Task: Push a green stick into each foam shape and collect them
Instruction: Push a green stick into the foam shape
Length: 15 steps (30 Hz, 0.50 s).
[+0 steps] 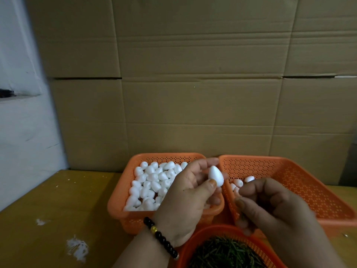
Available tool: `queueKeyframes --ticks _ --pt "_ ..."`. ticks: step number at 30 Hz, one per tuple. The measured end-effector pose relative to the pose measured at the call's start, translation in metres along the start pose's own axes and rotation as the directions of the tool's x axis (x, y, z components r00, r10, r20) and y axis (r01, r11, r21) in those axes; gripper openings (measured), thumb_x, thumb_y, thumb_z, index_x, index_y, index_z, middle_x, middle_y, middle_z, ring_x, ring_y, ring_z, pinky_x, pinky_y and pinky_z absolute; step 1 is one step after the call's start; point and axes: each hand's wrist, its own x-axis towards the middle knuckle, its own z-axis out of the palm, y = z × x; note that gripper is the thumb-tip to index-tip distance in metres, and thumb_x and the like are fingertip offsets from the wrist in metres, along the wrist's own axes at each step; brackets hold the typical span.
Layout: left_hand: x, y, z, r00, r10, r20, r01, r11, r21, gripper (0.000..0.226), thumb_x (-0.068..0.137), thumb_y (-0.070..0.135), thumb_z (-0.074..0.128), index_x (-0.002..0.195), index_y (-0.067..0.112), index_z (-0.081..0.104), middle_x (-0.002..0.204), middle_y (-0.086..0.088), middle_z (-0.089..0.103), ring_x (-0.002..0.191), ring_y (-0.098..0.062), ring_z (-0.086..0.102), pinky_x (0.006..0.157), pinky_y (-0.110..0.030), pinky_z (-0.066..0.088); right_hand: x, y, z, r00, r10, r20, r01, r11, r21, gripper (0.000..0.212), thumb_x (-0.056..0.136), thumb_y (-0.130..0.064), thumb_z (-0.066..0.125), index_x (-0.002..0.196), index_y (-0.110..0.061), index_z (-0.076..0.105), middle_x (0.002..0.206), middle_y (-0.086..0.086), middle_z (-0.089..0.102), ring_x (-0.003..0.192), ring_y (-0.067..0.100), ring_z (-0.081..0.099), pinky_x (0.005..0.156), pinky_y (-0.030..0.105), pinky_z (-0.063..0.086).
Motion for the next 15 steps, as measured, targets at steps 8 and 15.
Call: queueKeyframes --ticks 8,15 --pt "0.0009 0.0045 0.0022 0.968 -0.193 0.160 0.247 0.843 -0.478 0.029 0.076 0.000 0.064 0.104 0.006 0.066 0.095 -0.014 0.065 0.067 -0.016 0.059 0.058 -0.026 0.052 0.0011 -0.0002 -0.0021 0.996 -0.082 -0.039 0.080 0.995 -0.055 0.024 0.060 -0.025 0.071 0.082 -0.031 0.068 0.066 0.012 0.067 0.054 0.018 0.066 0.046 0.020 0.049" --pt "0.0012 0.0079 0.0013 0.948 -0.270 0.166 0.315 0.744 -0.589 0.030 0.077 0.000 0.059 0.107 0.000 0.065 0.086 -0.016 0.065 0.066 -0.020 0.062 0.056 -0.030 0.056 0.0034 0.0076 -0.0037 0.991 -0.125 -0.036 0.120 0.985 -0.126 0.043 0.068 0.002 0.075 0.087 -0.036 0.071 0.073 0.004 0.067 0.051 0.009 0.059 0.047 0.019 0.048"
